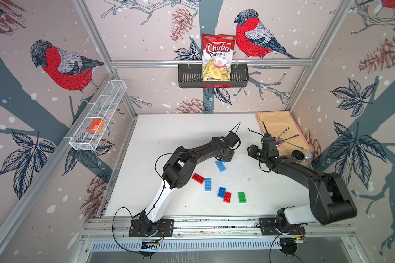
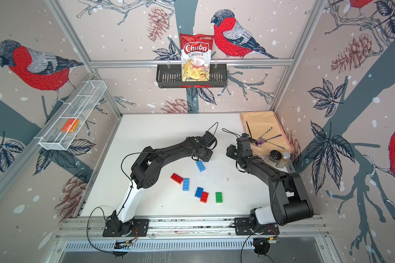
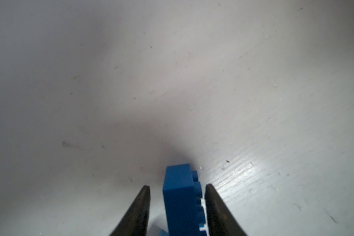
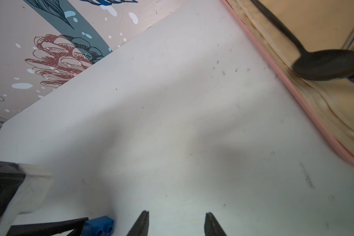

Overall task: Assemble a rectangle with lego
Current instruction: Adjust the lego brick at the center of the board.

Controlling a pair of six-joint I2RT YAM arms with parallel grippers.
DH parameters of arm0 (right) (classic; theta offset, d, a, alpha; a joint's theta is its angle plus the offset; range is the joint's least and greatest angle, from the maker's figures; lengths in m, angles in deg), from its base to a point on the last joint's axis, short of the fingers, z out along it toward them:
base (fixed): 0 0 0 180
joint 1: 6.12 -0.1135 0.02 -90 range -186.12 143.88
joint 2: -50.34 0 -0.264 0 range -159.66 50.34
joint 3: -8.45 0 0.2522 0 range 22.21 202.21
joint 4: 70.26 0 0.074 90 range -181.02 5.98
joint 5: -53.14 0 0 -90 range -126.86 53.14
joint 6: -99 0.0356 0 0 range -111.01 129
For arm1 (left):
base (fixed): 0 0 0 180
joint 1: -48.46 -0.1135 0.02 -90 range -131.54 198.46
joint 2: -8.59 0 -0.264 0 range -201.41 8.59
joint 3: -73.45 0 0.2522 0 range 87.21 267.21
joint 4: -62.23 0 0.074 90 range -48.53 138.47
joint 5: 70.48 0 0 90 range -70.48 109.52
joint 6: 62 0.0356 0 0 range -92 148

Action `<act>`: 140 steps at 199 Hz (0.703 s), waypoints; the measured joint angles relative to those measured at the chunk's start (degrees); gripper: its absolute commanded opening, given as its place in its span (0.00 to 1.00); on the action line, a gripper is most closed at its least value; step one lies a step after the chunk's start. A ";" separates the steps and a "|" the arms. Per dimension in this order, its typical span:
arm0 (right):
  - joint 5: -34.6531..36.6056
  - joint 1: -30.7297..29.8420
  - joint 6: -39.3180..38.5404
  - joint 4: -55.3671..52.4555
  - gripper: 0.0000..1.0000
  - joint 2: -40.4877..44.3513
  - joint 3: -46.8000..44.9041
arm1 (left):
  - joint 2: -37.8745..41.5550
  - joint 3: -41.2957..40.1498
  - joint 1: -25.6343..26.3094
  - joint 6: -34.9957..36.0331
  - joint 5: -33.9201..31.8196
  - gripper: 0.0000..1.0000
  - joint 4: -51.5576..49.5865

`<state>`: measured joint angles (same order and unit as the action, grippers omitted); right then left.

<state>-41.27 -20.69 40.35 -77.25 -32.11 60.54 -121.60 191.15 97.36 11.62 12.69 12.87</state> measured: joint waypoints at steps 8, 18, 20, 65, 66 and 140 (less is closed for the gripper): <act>-0.20 0.00 0.00 0.22 0.48 -0.11 0.00 | 0.00 -0.02 0.09 -0.17 -0.04 0.26 -0.24; -0.37 0.00 0.00 0.28 0.48 -0.20 -0.07 | 0.02 -0.07 0.17 -0.22 -0.07 0.18 -0.37; -0.44 0.00 0.00 0.28 0.48 -0.20 -0.09 | 0.02 -0.07 0.20 -0.24 -0.04 0.17 -0.37; -0.50 0.09 -0.02 0.33 0.48 -0.11 -0.07 | 0.81 -0.85 0.33 -0.31 1.73 0.17 0.74; -0.50 0.09 -0.04 0.31 0.48 -0.09 -0.07 | 0.87 -0.92 0.33 -0.28 1.86 0.17 0.81; 1.14 0.11 -0.68 -1.64 0.48 3.19 -0.22 | 7.17 -14.99 -3.32 -4.02 24.48 0.19 21.31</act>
<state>-40.13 -20.58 39.67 -78.89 -28.92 60.32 -114.43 176.16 94.04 7.60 37.17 34.18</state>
